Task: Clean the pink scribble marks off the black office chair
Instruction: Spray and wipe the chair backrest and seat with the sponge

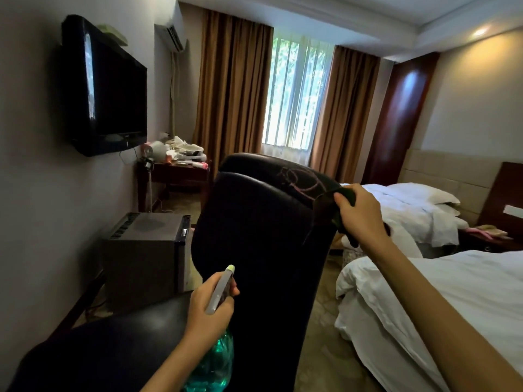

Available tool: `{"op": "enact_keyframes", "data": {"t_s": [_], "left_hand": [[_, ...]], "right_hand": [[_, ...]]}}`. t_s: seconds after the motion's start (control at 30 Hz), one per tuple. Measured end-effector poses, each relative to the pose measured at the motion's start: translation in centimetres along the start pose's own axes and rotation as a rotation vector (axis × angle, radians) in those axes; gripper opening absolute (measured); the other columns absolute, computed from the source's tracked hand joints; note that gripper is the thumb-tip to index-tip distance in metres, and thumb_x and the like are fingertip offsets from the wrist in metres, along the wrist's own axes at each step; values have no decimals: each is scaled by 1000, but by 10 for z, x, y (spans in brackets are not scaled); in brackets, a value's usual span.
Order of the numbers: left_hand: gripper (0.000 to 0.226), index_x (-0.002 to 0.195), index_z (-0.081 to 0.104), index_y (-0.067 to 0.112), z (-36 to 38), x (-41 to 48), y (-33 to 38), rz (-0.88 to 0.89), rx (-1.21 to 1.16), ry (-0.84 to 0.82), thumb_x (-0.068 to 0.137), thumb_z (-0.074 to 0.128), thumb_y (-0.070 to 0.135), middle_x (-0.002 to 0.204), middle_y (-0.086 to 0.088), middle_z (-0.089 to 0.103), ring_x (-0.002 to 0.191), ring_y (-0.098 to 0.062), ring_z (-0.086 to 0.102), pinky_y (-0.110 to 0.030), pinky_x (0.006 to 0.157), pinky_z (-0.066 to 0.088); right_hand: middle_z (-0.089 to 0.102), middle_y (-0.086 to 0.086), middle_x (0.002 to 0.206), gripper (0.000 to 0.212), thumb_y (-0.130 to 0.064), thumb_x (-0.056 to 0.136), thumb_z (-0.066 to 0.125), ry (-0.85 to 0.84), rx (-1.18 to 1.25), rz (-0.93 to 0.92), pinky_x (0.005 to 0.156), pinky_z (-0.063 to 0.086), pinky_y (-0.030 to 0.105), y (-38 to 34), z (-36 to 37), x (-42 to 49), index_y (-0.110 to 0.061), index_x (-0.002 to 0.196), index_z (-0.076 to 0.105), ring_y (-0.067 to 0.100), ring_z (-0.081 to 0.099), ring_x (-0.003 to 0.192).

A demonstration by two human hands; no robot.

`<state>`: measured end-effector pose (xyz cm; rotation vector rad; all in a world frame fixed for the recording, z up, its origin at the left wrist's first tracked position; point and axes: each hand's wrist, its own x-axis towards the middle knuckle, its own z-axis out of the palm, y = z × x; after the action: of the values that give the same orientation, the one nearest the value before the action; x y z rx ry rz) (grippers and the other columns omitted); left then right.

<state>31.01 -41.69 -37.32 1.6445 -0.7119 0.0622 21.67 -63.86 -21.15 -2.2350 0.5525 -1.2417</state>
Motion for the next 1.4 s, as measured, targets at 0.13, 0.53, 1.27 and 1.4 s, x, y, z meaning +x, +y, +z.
{"op": "enact_keyframes", "data": {"t_s": [0.13,0.53,1.27,1.4], "left_hand": [[20,78,60,1,4,-7,18,-20,-46,-14,80,51,-17,73,-8,61,71,-15,56,-14,59,43],[19,80,61,0,-8,-13,43,64,-65,-33,80,52,-16,74,-15,61,71,-24,55,-17,57,44],[24,80,62,6,-3,1,26,24,-57,-46,79,52,-16,74,-9,60,69,-28,55,-30,60,43],[25,75,60,7,-1,0,28,36,-59,-56,78,52,-17,77,-2,61,69,-26,55,-29,58,42]], "right_hand": [[56,1,97,10,-15,95,53,6,-6,-55,78,35,23,-9,-27,-16,-11,102,58,15,50,92],[55,18,110,21,-16,92,57,-101,-464,-588,86,33,32,-68,-18,93,-6,110,60,33,48,106],[49,2,99,5,-29,90,60,-672,-536,-526,83,34,32,-19,-18,88,-25,88,57,24,49,97],[50,0,95,17,-37,86,54,-579,-479,-598,82,29,24,-22,-45,45,-22,87,60,16,44,89]]}}
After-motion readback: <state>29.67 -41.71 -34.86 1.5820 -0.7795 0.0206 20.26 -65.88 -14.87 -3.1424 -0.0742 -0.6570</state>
